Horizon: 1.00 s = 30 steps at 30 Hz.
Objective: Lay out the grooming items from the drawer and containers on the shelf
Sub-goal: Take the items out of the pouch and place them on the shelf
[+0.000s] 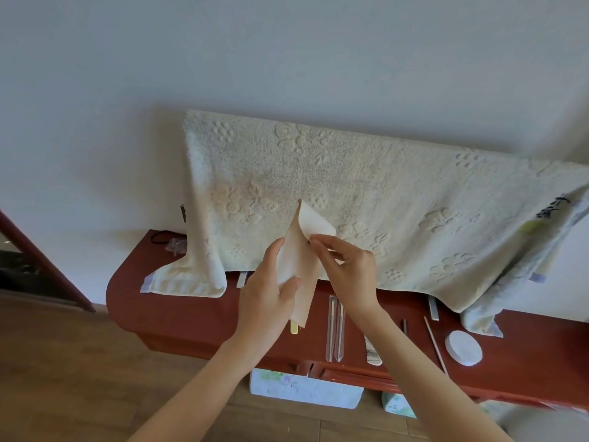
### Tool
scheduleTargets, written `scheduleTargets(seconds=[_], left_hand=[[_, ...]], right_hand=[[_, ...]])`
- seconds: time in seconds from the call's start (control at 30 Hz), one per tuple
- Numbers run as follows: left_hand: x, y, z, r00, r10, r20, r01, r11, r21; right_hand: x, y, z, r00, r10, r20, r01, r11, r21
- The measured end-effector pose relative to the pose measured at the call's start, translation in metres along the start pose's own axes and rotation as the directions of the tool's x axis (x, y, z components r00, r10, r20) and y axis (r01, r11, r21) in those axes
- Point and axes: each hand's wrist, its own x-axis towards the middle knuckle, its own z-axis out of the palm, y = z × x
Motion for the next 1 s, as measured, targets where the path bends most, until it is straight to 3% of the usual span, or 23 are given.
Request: scheduleTargets(seconds=[0.1, 0.23, 0.33, 0.4, 0.47, 0.63, 0.83, 1.0], left_hand=[[-0.003, -0.002, -0.001, 0.999, -0.027, 0.019, 0.028, 0.996, -0.082], [-0.009, 0.001, 0.001, 1.000, -0.012, 0.013, 0.015, 0.980, -0.197], [-0.011, 0.003, 0.003, 1.000, -0.015, 0.000, 0.014, 0.962, -0.274], [-0.012, 0.003, 0.004, 1.000, -0.017, -0.002, 0.015, 0.955, -0.295], [-0.013, 0.000, 0.004, 1.000, -0.011, 0.006, 0.013, 0.956, -0.293], [-0.012, 0.006, 0.002, 0.994, 0.085, 0.076, -0.059, 0.955, -0.290], [0.003, 0.015, -0.007, 0.992, 0.091, -0.092, -0.120, 0.916, -0.382], [0.004, 0.020, -0.008, 0.994, 0.089, -0.057, -0.104, 0.932, -0.348]], right_hand=[[0.003, 0.001, -0.003, 0.992, 0.127, -0.012, -0.125, 0.988, 0.093], [0.005, 0.007, -0.003, 0.983, 0.168, -0.075, -0.162, 0.984, 0.073], [0.007, -0.004, -0.007, 0.948, 0.314, 0.047, -0.314, 0.903, 0.295], [0.006, -0.011, -0.010, 0.910, 0.373, 0.182, -0.413, 0.769, 0.488], [0.004, -0.015, -0.012, 0.894, 0.378, 0.241, -0.447, 0.698, 0.559], [0.001, -0.023, -0.015, 0.892, 0.360, 0.274, -0.451, 0.669, 0.590], [-0.009, -0.035, -0.020, 0.896, 0.321, 0.307, -0.443, 0.693, 0.569], [-0.019, -0.034, -0.018, 0.897, 0.280, 0.341, -0.435, 0.696, 0.571]])
